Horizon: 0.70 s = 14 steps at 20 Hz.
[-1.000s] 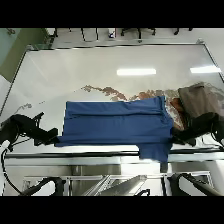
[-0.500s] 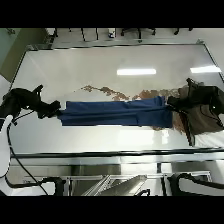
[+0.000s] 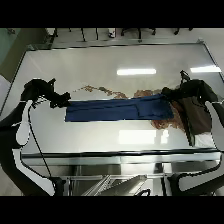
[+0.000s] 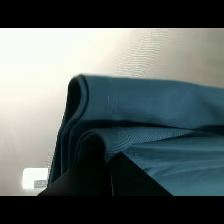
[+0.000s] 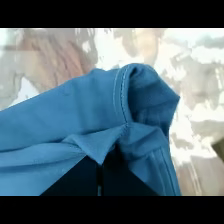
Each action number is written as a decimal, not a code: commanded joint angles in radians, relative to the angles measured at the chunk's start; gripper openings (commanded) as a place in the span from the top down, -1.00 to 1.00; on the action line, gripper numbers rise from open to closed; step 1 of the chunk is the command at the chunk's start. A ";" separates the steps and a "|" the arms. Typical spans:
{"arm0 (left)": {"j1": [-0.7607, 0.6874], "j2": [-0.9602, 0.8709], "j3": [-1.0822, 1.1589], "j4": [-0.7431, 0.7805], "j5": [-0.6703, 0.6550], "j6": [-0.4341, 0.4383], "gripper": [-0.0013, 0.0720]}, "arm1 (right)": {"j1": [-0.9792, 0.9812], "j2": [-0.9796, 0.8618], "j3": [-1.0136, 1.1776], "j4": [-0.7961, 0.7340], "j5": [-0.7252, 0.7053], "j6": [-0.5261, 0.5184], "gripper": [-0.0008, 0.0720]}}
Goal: Fold the shirts.
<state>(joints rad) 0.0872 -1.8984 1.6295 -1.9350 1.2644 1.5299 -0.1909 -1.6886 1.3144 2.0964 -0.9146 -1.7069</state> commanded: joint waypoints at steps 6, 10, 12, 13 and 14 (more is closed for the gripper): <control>-0.025 -0.083 0.246 -0.061 0.157 -0.004 -0.93 | -0.050 -0.035 0.156 -0.114 -0.195 -0.086 -0.82; -0.031 -0.083 0.372 -0.084 0.211 -0.004 -0.93 | -0.100 -0.109 0.199 -0.059 -0.377 -0.158 -0.82; -0.037 -0.083 0.412 -0.085 0.235 -0.007 -0.93 | -0.103 -0.156 0.199 -0.014 -0.407 -0.208 -0.82; -0.037 -0.082 0.425 -0.085 0.246 -0.007 -0.93 | -0.103 -0.175 0.199 0.006 -0.410 -0.225 -0.82; -0.037 -0.079 0.430 -0.085 0.258 -0.021 -0.93 | -0.103 -0.196 0.199 0.031 -0.410 -0.236 -0.82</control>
<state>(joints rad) 0.0536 -1.9804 2.0140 -2.0129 1.4769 1.5253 -0.2855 -1.8320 1.5040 2.0674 -1.2617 -1.8839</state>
